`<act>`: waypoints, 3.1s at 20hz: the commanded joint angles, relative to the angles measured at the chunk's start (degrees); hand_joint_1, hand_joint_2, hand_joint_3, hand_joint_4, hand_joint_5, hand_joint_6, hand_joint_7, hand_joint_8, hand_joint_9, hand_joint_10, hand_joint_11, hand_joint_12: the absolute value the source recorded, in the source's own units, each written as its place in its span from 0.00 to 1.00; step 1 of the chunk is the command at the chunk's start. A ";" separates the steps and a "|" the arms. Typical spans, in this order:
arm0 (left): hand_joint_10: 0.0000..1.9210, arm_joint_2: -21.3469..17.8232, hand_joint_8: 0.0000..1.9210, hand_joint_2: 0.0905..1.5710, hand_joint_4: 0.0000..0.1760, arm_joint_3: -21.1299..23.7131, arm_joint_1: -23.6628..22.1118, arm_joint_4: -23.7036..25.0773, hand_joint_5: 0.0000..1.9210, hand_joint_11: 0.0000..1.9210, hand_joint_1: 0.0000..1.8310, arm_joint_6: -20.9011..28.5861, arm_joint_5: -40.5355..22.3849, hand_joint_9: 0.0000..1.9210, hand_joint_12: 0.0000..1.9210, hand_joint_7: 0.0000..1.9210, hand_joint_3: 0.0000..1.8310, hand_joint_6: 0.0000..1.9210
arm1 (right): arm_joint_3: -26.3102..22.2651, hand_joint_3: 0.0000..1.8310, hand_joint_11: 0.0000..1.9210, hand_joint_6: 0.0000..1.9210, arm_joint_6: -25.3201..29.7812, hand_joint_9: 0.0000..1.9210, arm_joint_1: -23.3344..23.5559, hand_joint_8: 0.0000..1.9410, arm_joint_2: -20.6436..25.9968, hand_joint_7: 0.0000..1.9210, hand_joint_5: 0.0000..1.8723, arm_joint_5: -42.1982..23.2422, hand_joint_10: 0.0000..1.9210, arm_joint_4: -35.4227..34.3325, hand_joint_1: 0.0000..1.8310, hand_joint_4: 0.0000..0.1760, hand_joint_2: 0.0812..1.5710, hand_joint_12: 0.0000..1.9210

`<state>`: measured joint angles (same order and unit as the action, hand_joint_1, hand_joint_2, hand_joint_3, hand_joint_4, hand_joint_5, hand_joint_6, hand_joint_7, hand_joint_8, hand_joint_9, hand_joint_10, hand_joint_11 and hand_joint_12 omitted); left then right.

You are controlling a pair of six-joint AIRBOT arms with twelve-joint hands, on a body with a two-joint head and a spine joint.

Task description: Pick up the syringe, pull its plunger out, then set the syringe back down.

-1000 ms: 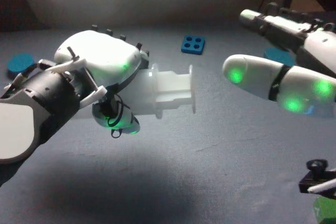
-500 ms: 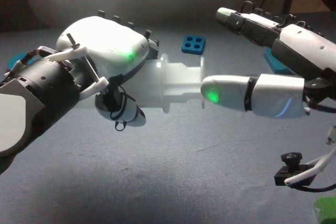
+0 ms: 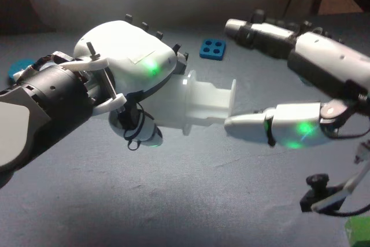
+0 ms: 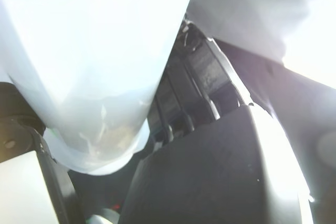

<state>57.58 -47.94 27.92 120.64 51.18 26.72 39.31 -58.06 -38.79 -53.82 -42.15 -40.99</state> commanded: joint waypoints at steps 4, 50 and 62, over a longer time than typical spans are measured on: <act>0.70 -0.49 0.54 0.71 0.00 -0.94 -2.63 1.26 0.48 0.39 0.75 -6.18 0.85 0.42 0.63 0.49 0.00 0.53 | 0.76 0.00 0.00 0.00 -0.18 0.11 0.06 0.00 -2.70 0.13 0.12 -7.44 0.01 2.68 0.56 0.00 0.55 0.26; 0.72 -0.29 0.59 0.73 0.00 -2.79 -8.09 -8.54 0.46 0.39 0.74 -13.95 0.50 0.41 0.60 0.43 0.00 0.58 | 21.19 0.00 0.10 0.01 15.87 0.34 -4.14 0.01 -19.56 0.36 0.27 -19.17 0.03 18.04 0.59 0.00 0.61 0.55; 0.72 -0.48 0.57 0.72 0.00 -2.84 -8.07 -9.22 0.42 0.42 0.74 -13.95 0.18 0.43 0.60 0.47 0.00 0.59 | 21.18 0.00 0.46 0.47 15.27 0.53 -4.24 0.39 -19.25 0.57 0.50 -20.53 0.61 18.04 0.76 0.00 0.67 0.62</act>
<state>57.36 -50.59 20.99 107.48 38.30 22.70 60.53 -42.28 -43.38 -73.10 -58.04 -25.65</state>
